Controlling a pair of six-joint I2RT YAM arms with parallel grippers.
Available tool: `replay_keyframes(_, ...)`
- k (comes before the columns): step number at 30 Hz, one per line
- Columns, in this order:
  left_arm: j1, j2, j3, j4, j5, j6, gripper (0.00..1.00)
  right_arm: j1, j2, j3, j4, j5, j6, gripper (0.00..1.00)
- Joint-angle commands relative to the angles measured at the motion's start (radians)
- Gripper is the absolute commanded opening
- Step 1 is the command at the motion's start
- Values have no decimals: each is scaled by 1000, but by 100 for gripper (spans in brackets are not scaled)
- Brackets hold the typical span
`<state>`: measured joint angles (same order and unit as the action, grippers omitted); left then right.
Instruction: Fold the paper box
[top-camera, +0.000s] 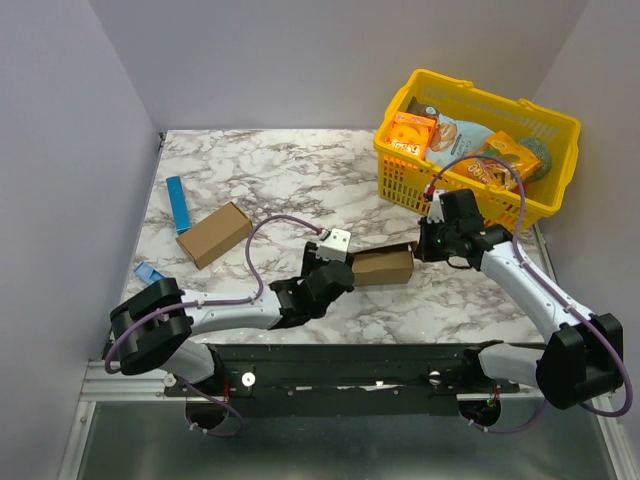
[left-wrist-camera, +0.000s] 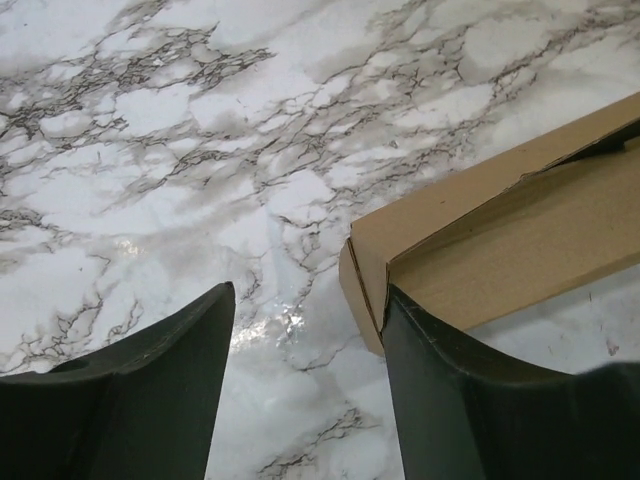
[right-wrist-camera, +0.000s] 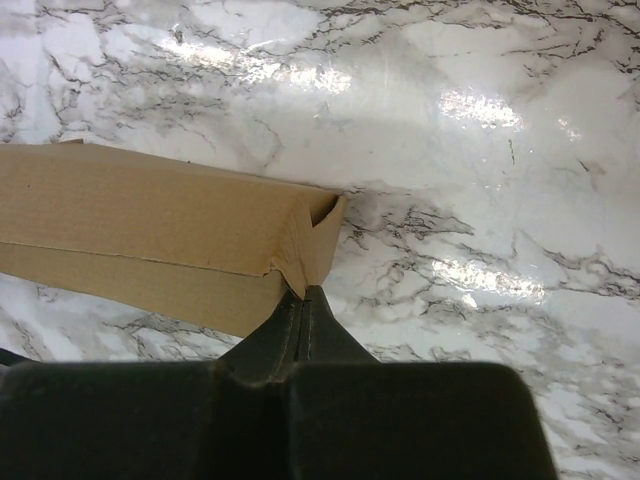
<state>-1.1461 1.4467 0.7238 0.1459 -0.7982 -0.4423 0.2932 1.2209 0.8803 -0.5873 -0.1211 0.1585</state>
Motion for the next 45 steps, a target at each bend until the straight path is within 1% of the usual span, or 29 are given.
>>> replay_keyframes(1,49,-93,-47,-169,124,-4,75,3,-12,-4,11,14,-20,1)
replay_keyframes(3,78,-140,-63,-161,216,-25,80,4,-14,-4,10,11,-20,1)
replay_keyframes(4,97,-185,-85,-151,244,-33,84,6,-14,-3,9,11,-20,1)
replay_keyframes(5,130,-209,-96,-151,272,-39,85,7,-15,-4,9,11,-20,1)
replay_keyframes(6,152,-230,-107,-116,340,-58,86,7,-18,-4,9,11,-22,1)
replay_keyframes(8,204,-293,-142,-95,396,-64,87,11,-18,-4,9,9,-22,1)
replay_keyframes(11,236,-357,-178,-51,491,-52,89,14,-18,-4,7,9,-22,1)
replay_keyframes(15,278,-387,-210,7,609,-52,91,18,-18,-4,7,9,-22,1)
replay_keyframes(16,298,-384,-218,24,629,-56,92,20,-20,-4,7,9,-22,1)
replay_keyframes(20,304,-356,-227,76,660,-62,92,21,-23,-4,9,12,-20,1)
replay_keyframes(23,304,-318,-215,118,657,-55,92,24,-26,-4,11,9,-20,1)
replay_keyframes(25,306,-287,-205,151,630,-44,92,26,-24,-6,11,11,-22,1)
replay_keyframes(27,324,-267,-184,175,611,-35,92,29,-27,-6,11,9,-22,1)
replay_keyframes(28,335,-243,-181,211,617,-33,92,30,-31,-7,9,11,-22,1)
replay_keyframes(31,387,-180,-147,263,674,-26,91,32,-35,-9,9,11,-22,1)
replay_keyframes(34,402,-131,-113,305,714,-13,88,34,-35,-7,9,12,-23,1)
replay_keyframes(38,404,-88,-80,313,774,-15,81,35,-37,-9,9,17,-24,1)
replay_keyframes(41,405,-57,-80,327,781,-15,80,35,-34,-7,9,15,-24,1)
replay_keyframes(45,404,-9,-58,328,762,23,78,37,-34,-7,11,12,-24,1)
